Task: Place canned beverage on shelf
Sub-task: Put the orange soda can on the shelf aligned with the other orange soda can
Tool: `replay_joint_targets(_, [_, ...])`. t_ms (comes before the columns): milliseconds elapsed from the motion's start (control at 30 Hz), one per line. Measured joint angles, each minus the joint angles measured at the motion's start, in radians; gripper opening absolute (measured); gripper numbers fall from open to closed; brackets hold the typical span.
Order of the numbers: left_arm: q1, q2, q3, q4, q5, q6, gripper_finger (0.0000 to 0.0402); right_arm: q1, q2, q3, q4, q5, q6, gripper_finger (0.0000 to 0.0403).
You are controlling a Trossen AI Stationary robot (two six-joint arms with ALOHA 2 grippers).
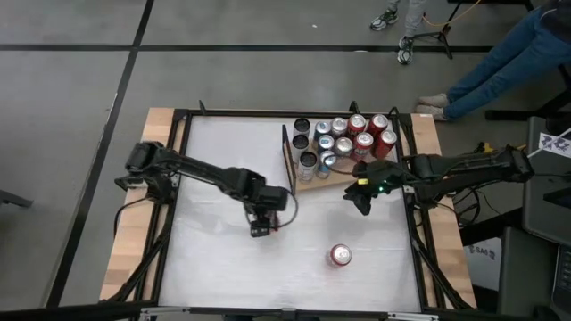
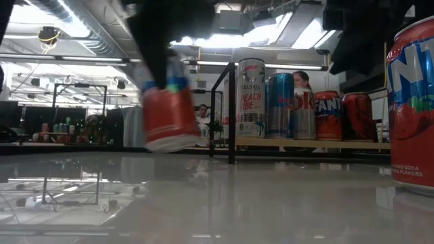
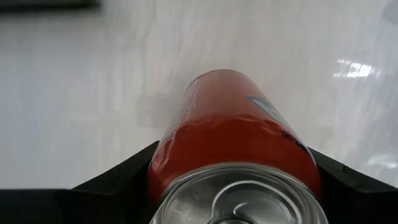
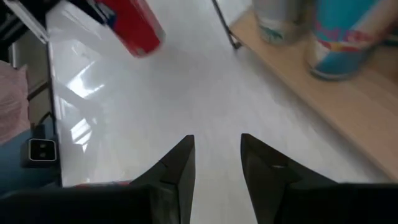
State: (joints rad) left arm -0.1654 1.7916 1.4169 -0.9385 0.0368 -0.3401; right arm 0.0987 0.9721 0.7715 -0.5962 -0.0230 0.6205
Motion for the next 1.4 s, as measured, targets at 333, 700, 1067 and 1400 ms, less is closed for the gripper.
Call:
replay_joint_targets(333, [0.002, 0.244, 0.389, -0.093, -0.022, 0.164, 0.0280, 0.121, 0.001, 0.000, 0.028, 0.159, 0.001, 0.0117])
replay_joint_targets(700, [0.040, 0.318, 0.472, -0.120, -0.026, 0.169, 0.0280, 0.178, 0.001, 0.000, 0.029, 0.250, 0.002, 0.0117])
replay_joint_targets(1067, [0.038, 0.318, 0.469, -0.213, -0.114, 0.164, 0.0281, 0.177, 0.027, 0.000, 0.087, 0.258, -0.001, 0.0117])
replay_joint_targets(1400, [0.026, 0.340, 0.467, -0.217, -0.125, 0.167, 0.0297, 0.177, 0.078, 0.000, 0.104, 0.258, -0.001, 0.0117])
